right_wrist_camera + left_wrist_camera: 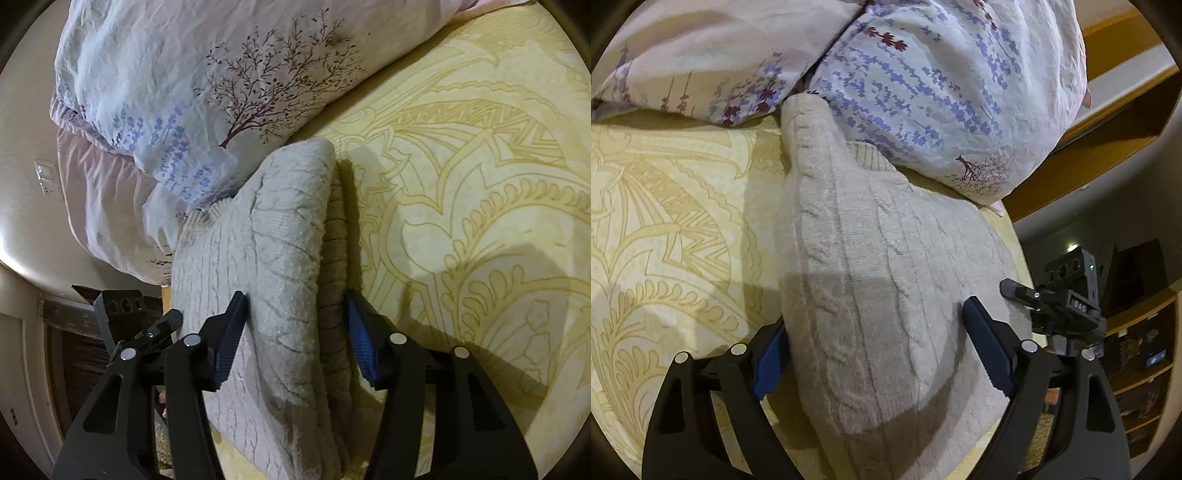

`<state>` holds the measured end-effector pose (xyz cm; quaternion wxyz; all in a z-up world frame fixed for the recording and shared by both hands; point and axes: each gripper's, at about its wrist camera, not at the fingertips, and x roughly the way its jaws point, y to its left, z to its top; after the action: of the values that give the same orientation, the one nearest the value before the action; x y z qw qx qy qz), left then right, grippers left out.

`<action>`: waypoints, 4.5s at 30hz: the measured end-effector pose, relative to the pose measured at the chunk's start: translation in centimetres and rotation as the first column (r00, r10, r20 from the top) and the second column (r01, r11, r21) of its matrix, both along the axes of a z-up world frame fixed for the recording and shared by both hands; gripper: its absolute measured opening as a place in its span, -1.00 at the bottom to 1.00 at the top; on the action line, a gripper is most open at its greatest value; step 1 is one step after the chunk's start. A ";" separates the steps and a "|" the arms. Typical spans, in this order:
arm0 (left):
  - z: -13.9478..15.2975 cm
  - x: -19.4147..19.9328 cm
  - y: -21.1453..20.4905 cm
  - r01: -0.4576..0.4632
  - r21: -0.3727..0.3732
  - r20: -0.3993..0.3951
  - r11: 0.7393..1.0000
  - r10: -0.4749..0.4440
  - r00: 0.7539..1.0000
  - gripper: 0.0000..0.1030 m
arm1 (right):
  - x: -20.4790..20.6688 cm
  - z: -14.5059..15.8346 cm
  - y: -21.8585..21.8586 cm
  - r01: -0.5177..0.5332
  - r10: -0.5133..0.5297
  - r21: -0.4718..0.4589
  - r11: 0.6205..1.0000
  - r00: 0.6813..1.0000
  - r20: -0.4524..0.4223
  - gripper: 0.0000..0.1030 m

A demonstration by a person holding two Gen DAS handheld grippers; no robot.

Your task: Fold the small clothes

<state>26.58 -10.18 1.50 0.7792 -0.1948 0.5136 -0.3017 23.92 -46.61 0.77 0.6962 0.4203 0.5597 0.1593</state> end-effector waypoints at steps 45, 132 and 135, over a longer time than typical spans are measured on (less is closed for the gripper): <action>-1.0 -3.5 13.3 -0.158 -0.051 -0.020 0.986 0.158 0.987 0.12 | -0.8 1.2 16.2 -0.015 0.025 -0.074 0.997 0.990 0.138 -0.44; -1.6 -19.4 7.5 -0.308 0.540 0.317 0.783 0.150 0.936 0.97 | -15.2 5.5 25.0 -0.051 0.269 -0.753 0.656 0.948 0.170 0.96; -1.8 -19.3 7.4 -0.306 0.549 0.316 0.778 0.146 0.937 0.97 | -15.2 5.3 25.1 -0.057 0.265 -0.760 0.647 0.952 0.155 0.96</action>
<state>7.25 -2.80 -0.27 0.8910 0.0369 0.4494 -0.0532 8.76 -21.55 6.06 0.8549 0.0216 0.5175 0.0292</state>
